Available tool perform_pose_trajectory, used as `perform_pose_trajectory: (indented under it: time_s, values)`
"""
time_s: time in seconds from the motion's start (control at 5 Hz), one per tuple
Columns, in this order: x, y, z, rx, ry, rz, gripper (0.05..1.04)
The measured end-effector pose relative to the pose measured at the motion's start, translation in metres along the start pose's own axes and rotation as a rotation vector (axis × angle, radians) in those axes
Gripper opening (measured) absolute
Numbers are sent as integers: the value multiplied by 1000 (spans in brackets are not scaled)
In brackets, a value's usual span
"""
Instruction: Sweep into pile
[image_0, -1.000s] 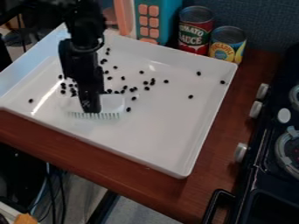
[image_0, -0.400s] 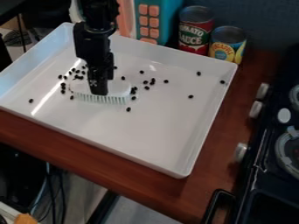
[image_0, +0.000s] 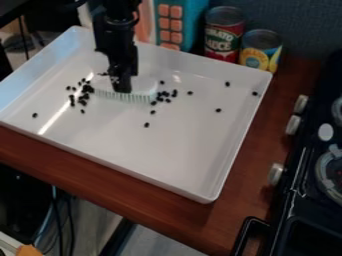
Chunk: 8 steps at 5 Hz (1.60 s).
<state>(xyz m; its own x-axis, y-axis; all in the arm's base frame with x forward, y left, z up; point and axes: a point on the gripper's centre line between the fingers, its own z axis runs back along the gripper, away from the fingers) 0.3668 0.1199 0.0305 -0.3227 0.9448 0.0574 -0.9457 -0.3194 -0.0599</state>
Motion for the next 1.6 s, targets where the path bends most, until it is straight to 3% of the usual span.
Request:
perform_pose_trajectory:
  time_s: [0.4, 0.6, 0.8, 1.0, 1.2, 1.6]
  values:
    - [-7, -27, 1, -21, 33, 14, 685]
    - [-12, -27, 4, 4, 73, 8, 685]
    - [-4, -16, 22, 28, 119, 18, 685]
    - [16, -11, 59, -34, 171, 38, 685]
    - [33, -4, 74, -74, 189, 15, 685]
    - [89, 26, 53, -22, 101, -59, 685]
